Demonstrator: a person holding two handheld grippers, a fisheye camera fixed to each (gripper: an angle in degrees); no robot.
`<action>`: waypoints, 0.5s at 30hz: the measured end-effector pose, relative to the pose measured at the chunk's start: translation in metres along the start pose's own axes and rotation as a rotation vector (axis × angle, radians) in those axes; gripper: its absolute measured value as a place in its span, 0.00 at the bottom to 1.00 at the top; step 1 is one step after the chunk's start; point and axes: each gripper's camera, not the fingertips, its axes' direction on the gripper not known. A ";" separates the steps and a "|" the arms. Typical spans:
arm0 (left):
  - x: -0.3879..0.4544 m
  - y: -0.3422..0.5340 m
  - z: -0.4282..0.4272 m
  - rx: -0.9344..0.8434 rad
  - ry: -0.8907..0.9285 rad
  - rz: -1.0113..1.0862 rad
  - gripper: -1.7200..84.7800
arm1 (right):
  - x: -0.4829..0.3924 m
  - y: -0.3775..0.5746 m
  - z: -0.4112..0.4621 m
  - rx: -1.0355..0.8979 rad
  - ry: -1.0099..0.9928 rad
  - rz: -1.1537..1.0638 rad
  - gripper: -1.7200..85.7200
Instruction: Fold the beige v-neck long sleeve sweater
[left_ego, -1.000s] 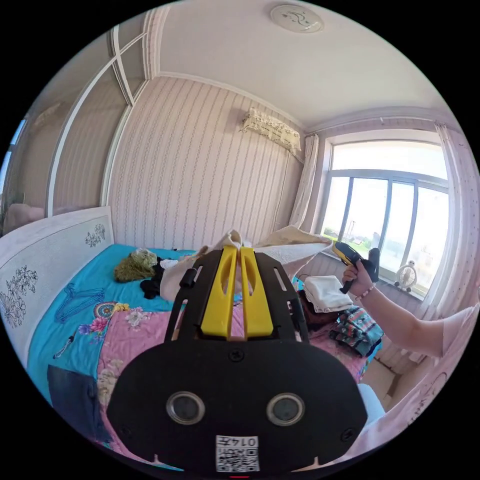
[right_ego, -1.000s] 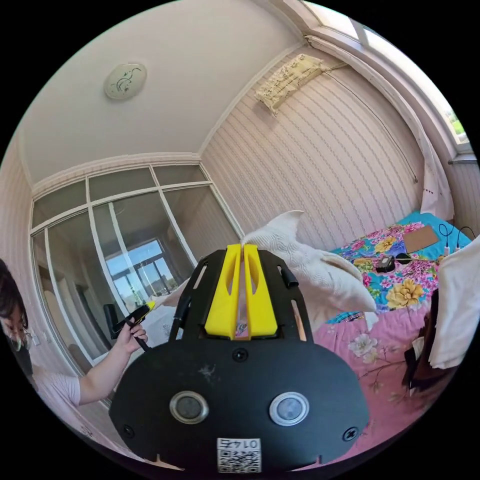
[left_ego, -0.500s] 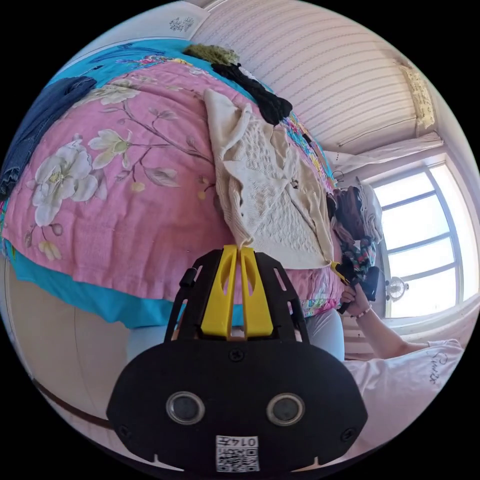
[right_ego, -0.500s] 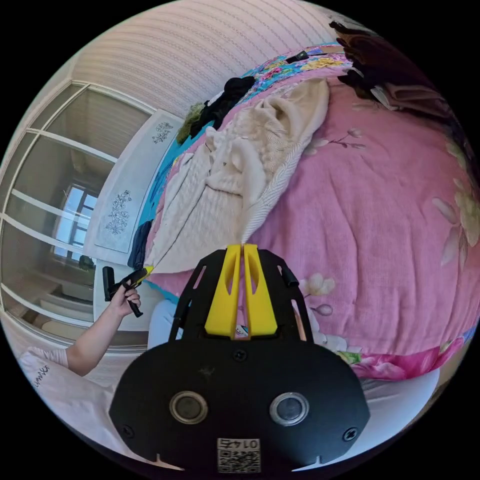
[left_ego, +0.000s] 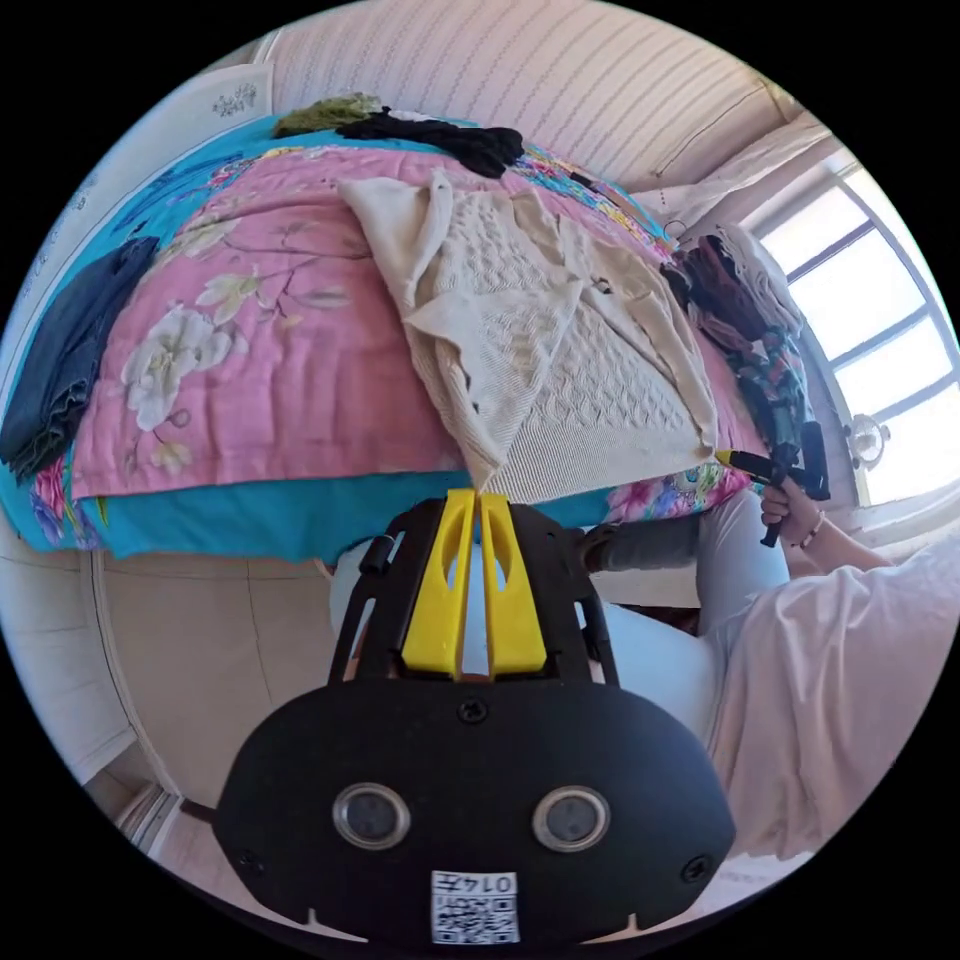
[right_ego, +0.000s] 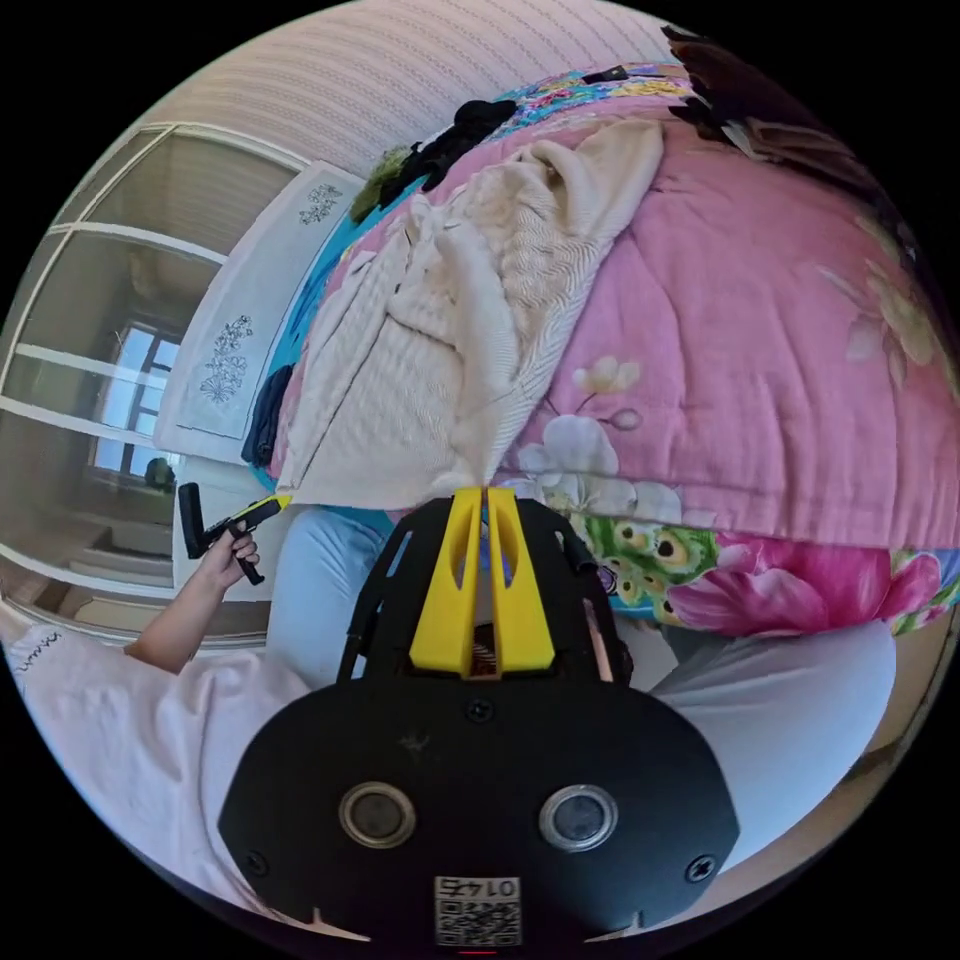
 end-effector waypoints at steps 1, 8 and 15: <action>-0.001 0.003 0.004 -0.011 -0.005 -0.008 0.01 | 0.003 0.001 0.000 0.042 0.024 0.031 0.02; -0.015 0.002 -0.030 0.127 -0.098 -0.046 0.01 | -0.027 -0.020 -0.005 0.135 0.301 -0.189 0.08; -0.013 -0.042 -0.010 0.217 -0.004 -0.084 0.07 | -0.084 -0.022 0.081 -0.020 0.419 -0.463 0.16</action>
